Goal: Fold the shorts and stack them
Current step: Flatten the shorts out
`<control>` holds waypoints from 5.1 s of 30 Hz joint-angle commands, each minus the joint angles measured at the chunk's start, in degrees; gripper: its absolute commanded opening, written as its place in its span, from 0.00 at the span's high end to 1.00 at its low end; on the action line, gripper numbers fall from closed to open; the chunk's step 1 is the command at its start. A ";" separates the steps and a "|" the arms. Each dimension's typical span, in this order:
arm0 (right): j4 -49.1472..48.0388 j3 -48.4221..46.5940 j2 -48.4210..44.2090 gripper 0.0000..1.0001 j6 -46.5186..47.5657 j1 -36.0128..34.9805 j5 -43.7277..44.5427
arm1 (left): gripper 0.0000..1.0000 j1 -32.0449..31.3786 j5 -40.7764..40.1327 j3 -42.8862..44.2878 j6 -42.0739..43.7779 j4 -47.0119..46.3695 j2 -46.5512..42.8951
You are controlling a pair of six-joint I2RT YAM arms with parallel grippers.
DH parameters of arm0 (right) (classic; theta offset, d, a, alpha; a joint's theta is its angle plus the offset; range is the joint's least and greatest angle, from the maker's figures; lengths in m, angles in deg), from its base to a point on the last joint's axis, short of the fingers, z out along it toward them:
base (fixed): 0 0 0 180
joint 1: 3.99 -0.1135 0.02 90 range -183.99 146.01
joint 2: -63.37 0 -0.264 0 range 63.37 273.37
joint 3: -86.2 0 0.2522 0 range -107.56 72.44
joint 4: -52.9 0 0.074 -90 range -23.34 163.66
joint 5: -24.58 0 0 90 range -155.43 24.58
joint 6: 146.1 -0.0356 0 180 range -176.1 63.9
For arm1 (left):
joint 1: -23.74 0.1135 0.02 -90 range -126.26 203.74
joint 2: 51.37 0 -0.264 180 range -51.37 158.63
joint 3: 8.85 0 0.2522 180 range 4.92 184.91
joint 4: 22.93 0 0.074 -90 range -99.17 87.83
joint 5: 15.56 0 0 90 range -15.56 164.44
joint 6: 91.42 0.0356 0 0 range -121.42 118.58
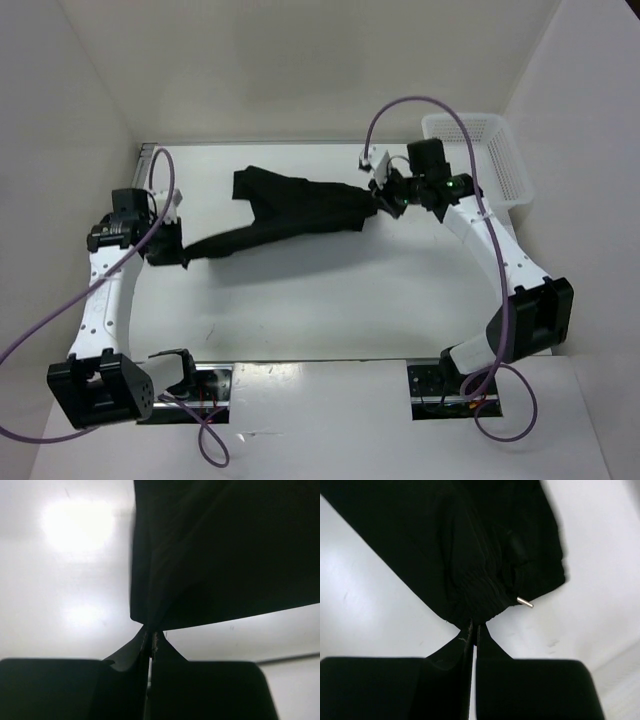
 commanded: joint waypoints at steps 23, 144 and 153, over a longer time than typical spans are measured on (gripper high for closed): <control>15.15 27.33 -8.20 1.00 20.12 -12.57 8.89 | 0.95 -12.56 0.66 -12.09 0.25 15.14 -4.18; -31.26 -3.34 31.79 1.00 -11.25 -1.51 19.63 | 0.25 -13.26 -1.00 25.09 0.25 -19.65 47.66; -30.73 -2.72 31.27 1.00 -10.10 -2.04 19.63 | 0.28 -18.09 -3.55 27.28 0.25 -20.20 55.49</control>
